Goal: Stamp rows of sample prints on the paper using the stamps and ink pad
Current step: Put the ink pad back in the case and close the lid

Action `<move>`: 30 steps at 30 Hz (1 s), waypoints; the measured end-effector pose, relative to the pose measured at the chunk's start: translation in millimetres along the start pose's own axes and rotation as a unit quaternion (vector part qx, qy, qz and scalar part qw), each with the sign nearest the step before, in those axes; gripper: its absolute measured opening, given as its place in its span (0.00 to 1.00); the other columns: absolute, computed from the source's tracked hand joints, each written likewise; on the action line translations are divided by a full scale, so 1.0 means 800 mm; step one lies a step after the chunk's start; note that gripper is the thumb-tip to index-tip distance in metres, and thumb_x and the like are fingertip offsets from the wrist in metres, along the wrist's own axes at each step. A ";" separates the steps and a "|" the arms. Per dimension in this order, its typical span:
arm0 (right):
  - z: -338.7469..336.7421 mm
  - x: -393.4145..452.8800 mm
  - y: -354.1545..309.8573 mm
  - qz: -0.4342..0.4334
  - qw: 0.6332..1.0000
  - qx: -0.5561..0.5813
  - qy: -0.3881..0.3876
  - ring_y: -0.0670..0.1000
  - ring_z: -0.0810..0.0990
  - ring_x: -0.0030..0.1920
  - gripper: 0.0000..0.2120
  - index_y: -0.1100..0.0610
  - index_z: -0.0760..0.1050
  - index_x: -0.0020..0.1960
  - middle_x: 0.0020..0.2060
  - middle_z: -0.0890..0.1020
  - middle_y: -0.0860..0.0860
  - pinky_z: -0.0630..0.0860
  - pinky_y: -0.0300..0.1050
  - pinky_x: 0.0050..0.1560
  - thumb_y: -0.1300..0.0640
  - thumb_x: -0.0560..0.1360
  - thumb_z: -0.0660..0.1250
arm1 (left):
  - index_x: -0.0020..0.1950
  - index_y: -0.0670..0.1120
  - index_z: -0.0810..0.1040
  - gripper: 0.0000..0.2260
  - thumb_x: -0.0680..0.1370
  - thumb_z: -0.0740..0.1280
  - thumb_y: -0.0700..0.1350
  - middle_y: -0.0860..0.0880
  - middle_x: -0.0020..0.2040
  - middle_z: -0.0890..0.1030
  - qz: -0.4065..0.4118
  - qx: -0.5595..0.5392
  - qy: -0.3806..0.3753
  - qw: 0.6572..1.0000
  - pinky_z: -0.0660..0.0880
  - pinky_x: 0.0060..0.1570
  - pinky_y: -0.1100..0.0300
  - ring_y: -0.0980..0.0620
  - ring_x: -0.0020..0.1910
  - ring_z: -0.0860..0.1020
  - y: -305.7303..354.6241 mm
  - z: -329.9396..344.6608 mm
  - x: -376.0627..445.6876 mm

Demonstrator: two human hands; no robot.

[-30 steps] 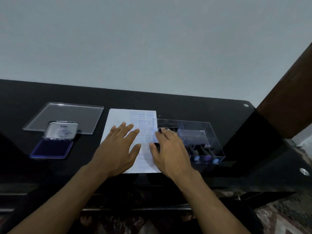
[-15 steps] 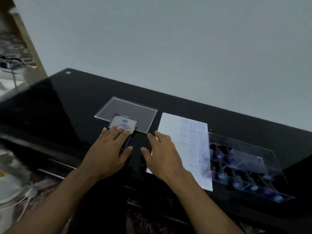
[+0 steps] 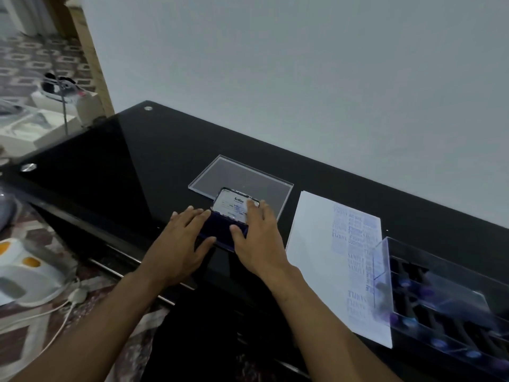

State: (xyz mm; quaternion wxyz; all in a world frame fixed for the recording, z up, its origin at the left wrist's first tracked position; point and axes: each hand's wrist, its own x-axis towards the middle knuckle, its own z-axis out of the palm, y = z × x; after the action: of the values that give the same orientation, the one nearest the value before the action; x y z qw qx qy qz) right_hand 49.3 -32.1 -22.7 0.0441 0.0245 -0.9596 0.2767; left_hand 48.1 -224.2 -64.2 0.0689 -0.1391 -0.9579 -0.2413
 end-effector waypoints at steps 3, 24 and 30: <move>-0.001 0.013 0.001 0.016 0.999 0.029 -0.003 0.56 0.57 0.76 0.33 0.49 0.51 0.79 0.78 0.51 0.53 0.67 0.49 0.70 0.45 0.79 0.62 | 0.79 0.49 0.63 0.29 0.80 0.62 0.57 0.49 0.76 0.67 0.000 -0.024 -0.001 1.000 0.47 0.78 0.53 0.52 0.79 0.58 -0.005 0.004 0.002; -0.003 0.003 0.011 -0.080 0.992 0.051 0.086 0.43 0.72 0.48 0.11 0.51 0.78 0.60 0.50 0.73 0.46 0.70 0.32 0.47 0.53 0.82 0.60 | 0.81 0.51 0.56 0.38 0.77 0.71 0.55 0.53 0.71 0.74 -0.037 -0.093 0.057 0.993 0.59 0.76 0.53 0.54 0.74 0.65 -0.005 0.004 0.001; 0.016 -0.027 0.020 -0.115 0.991 0.035 0.056 0.38 0.65 0.56 0.13 0.53 0.78 0.62 0.56 0.72 0.44 0.64 0.23 0.53 0.55 0.78 0.67 | 0.78 0.56 0.65 0.36 0.72 0.77 0.53 0.55 0.60 0.77 -0.035 -0.069 0.090 0.993 0.70 0.62 0.50 0.52 0.62 0.69 -0.005 -0.001 0.000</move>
State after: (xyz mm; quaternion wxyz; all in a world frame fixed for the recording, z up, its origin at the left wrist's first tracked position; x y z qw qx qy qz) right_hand 68.7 -25.0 -43.9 0.1287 0.1210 -0.9361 0.3041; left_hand 46.9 -228.0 -65.4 0.1366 -0.0876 -0.9333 -0.3204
